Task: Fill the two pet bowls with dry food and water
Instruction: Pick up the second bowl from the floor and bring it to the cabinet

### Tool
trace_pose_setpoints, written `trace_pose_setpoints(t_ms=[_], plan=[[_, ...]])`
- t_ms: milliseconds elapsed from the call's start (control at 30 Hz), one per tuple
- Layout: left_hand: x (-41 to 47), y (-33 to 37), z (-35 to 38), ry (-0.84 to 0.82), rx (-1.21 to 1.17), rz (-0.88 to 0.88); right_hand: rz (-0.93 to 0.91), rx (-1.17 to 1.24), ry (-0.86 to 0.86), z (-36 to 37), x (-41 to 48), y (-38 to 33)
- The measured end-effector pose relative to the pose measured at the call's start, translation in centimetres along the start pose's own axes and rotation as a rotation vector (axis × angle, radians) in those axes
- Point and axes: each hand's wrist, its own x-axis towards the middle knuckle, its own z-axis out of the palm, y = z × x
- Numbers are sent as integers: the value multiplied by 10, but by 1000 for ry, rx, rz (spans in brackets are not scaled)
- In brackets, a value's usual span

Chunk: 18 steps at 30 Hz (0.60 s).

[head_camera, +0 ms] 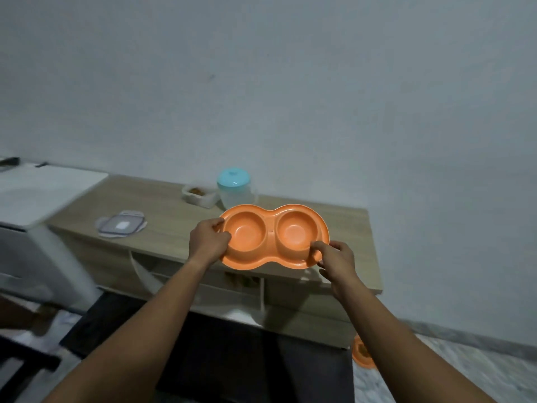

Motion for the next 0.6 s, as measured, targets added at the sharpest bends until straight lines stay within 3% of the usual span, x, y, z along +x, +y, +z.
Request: trace_pose_setpoints(t_ms=[267, 600], plan=[[113, -76, -80, -66, 59, -46, 89, 31, 15, 153, 8, 18], [196, -120, -93, -90, 90, -148, 136, -149, -17, 242, 63, 21]])
